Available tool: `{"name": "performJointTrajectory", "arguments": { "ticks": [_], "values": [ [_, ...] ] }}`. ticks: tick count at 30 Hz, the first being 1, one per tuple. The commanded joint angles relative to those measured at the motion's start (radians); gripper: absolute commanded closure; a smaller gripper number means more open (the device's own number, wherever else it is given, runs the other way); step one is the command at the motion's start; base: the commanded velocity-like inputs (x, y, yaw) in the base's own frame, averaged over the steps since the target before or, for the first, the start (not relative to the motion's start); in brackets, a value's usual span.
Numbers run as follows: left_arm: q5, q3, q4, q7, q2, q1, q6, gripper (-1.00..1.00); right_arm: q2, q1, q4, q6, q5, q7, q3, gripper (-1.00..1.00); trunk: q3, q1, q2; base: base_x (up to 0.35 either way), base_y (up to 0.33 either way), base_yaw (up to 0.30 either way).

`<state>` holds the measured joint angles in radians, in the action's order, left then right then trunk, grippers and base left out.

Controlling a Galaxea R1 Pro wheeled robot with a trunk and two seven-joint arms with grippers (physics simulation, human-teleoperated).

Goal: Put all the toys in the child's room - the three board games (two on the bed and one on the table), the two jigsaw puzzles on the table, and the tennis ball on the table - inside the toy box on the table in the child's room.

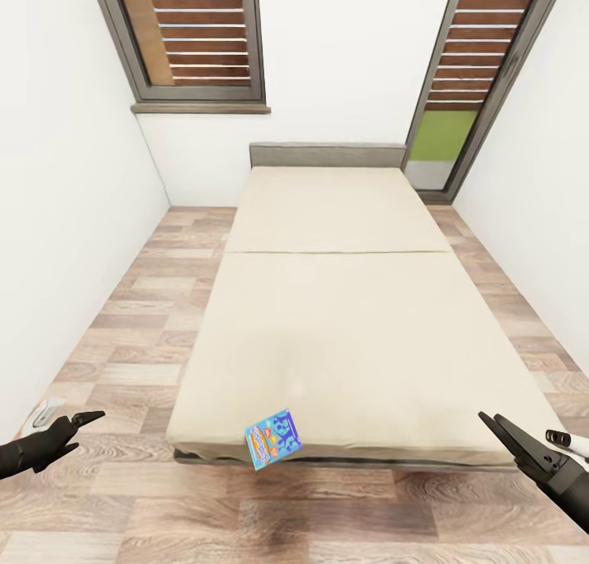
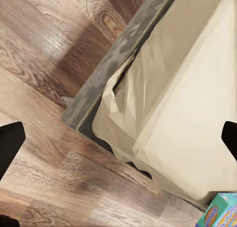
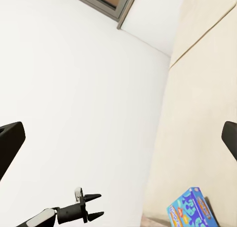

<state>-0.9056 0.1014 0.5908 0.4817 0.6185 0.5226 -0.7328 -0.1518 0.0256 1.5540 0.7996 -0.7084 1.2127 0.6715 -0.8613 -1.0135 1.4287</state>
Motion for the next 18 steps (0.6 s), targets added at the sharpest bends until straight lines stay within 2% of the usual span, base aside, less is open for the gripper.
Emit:
{"name": "performJointTrajectory", "arguments": {
  "ticks": [1, 18],
  "values": [
    [-0.001, 0.003, 0.000, 0.002, 0.000, 0.001, -0.007, -1.00, 0.000, 0.000, 0.000, 0.007, -0.003, 0.001, 0.000, -1.00, 0.001, 0.000, 0.000, 0.000, 0.000, 0.000],
    [-0.001, 0.003, 0.000, 0.002, 0.000, 0.001, -0.007, -1.00, 0.000, 0.000, 0.000, 0.006, -0.003, 0.001, 0.000, -1.00, 0.029, 0.000, 0.000, 0.000, 0.000, 0.000]
  ]
}}
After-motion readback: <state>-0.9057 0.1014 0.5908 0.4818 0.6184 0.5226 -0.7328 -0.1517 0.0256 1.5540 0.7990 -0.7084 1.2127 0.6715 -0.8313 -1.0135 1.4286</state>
